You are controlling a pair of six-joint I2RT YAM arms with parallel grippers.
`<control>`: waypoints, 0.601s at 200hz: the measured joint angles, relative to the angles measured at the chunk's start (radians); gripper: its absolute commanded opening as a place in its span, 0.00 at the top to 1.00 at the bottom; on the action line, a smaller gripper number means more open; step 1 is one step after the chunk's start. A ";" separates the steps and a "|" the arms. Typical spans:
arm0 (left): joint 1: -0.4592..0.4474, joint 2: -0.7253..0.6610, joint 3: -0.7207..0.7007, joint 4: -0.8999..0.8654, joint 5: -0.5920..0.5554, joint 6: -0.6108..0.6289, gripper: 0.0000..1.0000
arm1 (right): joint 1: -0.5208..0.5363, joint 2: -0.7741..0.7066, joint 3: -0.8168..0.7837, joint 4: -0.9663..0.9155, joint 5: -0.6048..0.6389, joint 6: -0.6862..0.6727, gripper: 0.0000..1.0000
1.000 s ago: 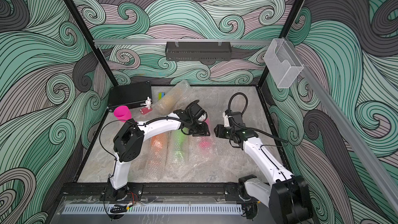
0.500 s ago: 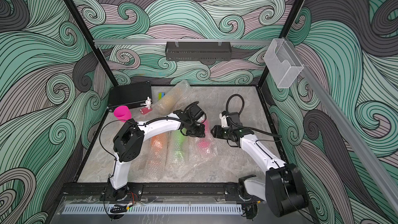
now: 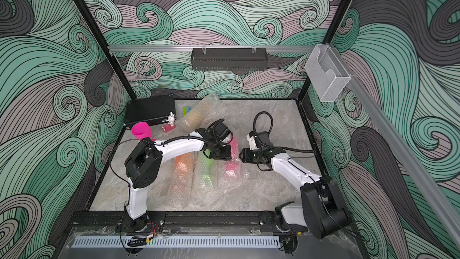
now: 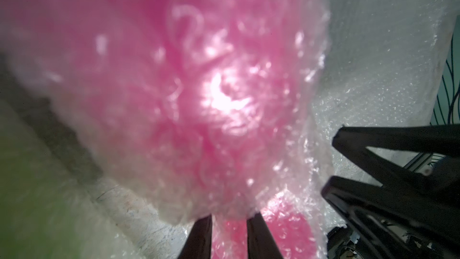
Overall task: Unpack wine glasses from bubble wrap
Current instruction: Unwrap the bubble wrap.
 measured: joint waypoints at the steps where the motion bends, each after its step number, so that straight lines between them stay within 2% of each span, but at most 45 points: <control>1: 0.000 0.000 0.000 0.000 0.000 0.000 0.76 | 0.000 0.002 -0.001 0.001 0.000 0.000 0.56; 29: 0.001 -0.007 -0.011 0.008 0.000 -0.003 0.76 | 0.002 0.015 -0.013 0.015 0.016 0.002 0.59; 88: 0.001 -0.008 -0.014 0.015 0.001 -0.004 0.75 | 0.011 0.040 -0.013 0.061 0.026 0.000 0.84; 120: 0.002 -0.018 -0.013 0.014 0.000 -0.003 0.68 | 0.035 0.050 -0.012 0.075 0.024 0.012 0.96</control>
